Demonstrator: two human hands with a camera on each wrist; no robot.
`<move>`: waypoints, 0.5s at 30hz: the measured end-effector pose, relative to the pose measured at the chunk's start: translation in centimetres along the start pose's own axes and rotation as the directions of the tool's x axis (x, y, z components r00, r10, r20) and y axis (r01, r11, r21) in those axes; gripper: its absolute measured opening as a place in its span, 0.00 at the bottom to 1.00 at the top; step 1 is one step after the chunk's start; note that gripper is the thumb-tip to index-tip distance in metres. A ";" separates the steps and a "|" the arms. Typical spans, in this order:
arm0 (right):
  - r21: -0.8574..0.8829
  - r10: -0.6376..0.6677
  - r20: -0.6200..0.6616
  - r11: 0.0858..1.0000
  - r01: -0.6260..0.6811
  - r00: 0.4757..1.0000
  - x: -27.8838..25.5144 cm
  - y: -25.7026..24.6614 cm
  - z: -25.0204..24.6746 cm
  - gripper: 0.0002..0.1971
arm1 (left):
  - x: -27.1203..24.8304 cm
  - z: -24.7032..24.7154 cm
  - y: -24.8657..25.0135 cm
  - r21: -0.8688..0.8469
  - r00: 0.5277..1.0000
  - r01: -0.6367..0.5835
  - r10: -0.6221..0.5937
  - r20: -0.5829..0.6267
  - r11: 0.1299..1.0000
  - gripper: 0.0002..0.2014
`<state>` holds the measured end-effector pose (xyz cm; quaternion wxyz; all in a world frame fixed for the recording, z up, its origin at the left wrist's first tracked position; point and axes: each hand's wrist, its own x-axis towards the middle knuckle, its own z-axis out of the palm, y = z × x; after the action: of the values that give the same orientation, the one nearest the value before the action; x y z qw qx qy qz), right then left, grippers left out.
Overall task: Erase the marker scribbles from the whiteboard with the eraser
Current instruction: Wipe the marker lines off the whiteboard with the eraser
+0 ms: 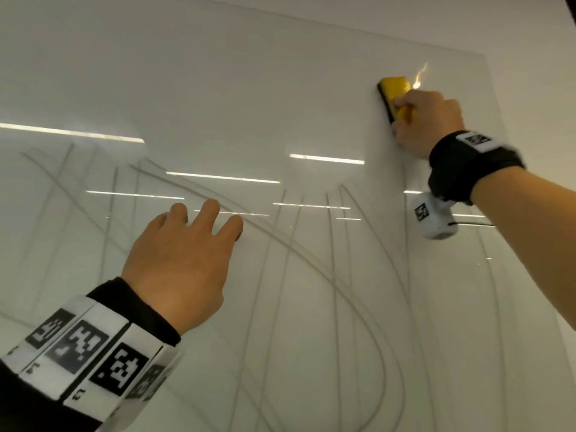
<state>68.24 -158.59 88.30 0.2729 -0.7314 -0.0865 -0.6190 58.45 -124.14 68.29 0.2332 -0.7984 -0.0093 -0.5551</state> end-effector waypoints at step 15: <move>0.024 0.092 -0.018 0.995 -0.092 0.996 1.1 0.8 -0.9 0.24 | -0.3 0.0 0.1 -0.056 1.000 0.001 0.000 0.018 0.998 0.37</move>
<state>68.06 -159.90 89.19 0.3102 -0.7254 -0.0571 -0.6118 58.32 -124.20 67.96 0.2107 -0.8095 0.0038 -0.5481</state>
